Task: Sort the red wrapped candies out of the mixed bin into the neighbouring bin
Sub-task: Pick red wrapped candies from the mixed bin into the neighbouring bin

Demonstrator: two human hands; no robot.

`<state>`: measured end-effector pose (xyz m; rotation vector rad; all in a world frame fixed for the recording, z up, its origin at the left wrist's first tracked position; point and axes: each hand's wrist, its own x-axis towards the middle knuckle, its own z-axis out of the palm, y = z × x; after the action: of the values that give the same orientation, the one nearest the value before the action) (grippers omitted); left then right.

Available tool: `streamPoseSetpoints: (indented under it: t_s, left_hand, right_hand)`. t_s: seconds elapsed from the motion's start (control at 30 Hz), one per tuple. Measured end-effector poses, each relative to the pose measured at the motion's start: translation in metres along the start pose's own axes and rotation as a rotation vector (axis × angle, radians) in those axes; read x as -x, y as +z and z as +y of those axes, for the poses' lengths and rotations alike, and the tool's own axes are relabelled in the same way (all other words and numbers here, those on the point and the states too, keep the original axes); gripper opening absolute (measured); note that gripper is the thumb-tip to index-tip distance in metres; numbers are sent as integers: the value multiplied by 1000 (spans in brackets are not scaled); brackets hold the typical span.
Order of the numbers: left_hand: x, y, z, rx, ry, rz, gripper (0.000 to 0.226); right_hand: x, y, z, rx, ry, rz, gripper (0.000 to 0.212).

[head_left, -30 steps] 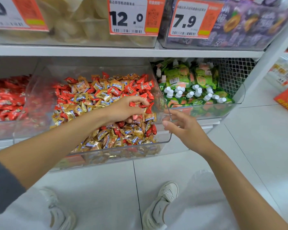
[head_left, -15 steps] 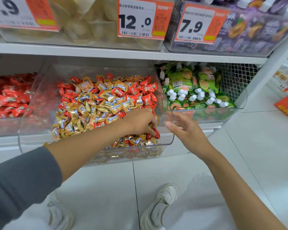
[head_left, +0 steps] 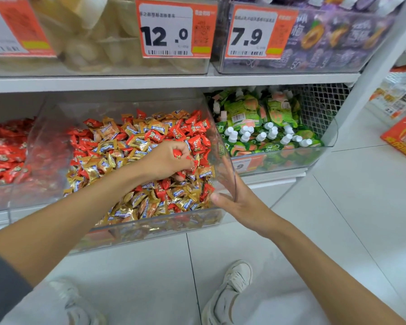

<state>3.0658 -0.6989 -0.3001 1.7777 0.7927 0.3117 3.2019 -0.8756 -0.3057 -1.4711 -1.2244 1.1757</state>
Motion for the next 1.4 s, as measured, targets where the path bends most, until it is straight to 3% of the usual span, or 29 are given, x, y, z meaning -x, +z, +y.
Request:
streamPoseSetpoints:
  t_s: [0.07,0.17,0.27,0.37,0.43,0.6,0.8,0.93,1.07,1.2,1.3,1.4]
  left_hand:
    - [0,2,5,-16,6,-65,10]
    - [-6,13,9,-214,86,-121,28]
    - [-10,29,7,-532,221,-205,19]
    - [-18,41,-3,-981,261,-235,40]
    - [-20,45,-1,-1125,284,-212,33]
    - [-25,41,-3,-1022,279,-247,17]
    - [-16,14,1,-394,160,-179,18]
    - [-10,-2,3,-298,112,-123,23]
    - [-2,-13,7,-235,173,-6,29]
    - [-3,3,8,-369,224,-128,18]
    - [-9,30,4,-770,285,-276,22]
    - [-15,43,2,-1078,294,-317,33]
  right_hand:
    - [-1,-3,3,-4,-4,1,66]
    - [-3,-5,5,6,-7,2,68]
    - [-3,-6,5,30,-15,6,69]
    - [-2,-7,4,6,-15,4,72]
    - [-2,-7,4,12,-11,3,74]
    - [-1,-13,4,55,7,-2,82]
    - [4,-19,3,116,40,-46,80]
    - [4,-19,3,147,57,-32,79]
    - [5,-18,1,177,63,-30,78]
    - [4,-18,0,168,64,-16,78]
    - [4,-17,-1,188,71,-18,78]
    - [4,-16,-1,205,59,-21,80]
